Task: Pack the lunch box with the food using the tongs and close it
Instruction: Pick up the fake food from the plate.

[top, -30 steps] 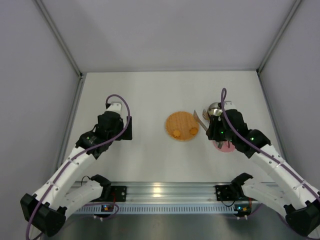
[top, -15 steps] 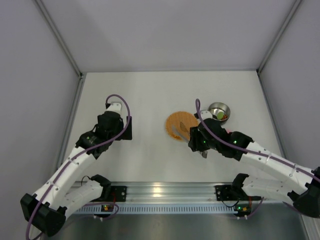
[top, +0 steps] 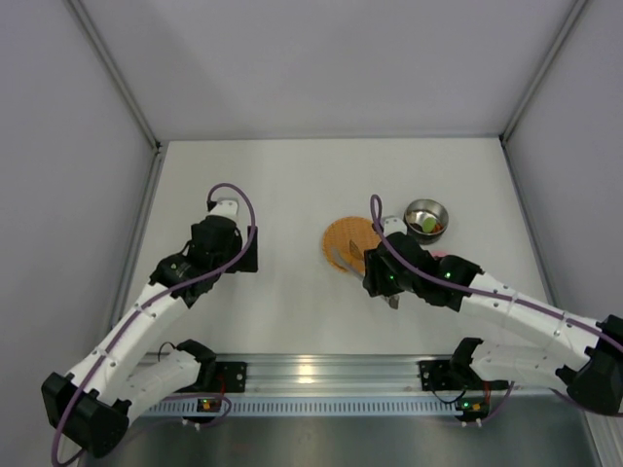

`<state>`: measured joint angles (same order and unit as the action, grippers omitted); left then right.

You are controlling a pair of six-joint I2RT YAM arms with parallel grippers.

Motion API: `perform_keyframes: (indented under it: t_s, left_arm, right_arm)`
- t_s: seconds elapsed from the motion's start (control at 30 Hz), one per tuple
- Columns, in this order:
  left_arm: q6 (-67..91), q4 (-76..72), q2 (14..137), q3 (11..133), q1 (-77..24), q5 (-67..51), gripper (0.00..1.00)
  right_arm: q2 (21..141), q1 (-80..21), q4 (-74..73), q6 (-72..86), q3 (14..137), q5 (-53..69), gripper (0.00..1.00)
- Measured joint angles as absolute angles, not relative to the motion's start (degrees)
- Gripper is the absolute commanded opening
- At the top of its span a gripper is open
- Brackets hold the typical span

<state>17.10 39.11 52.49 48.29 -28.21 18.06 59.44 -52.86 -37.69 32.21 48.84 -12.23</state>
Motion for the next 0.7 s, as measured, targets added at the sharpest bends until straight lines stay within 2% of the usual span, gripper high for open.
perform_keyframes:
  t_s: [0.7]
  left_arm:
    - [17.3,39.0,53.7,48.3,-29.5,17.6,0.99]
  right_arm:
    - [65.8,-52.9,-40.9,31.0,54.0,-13.4,0.45]
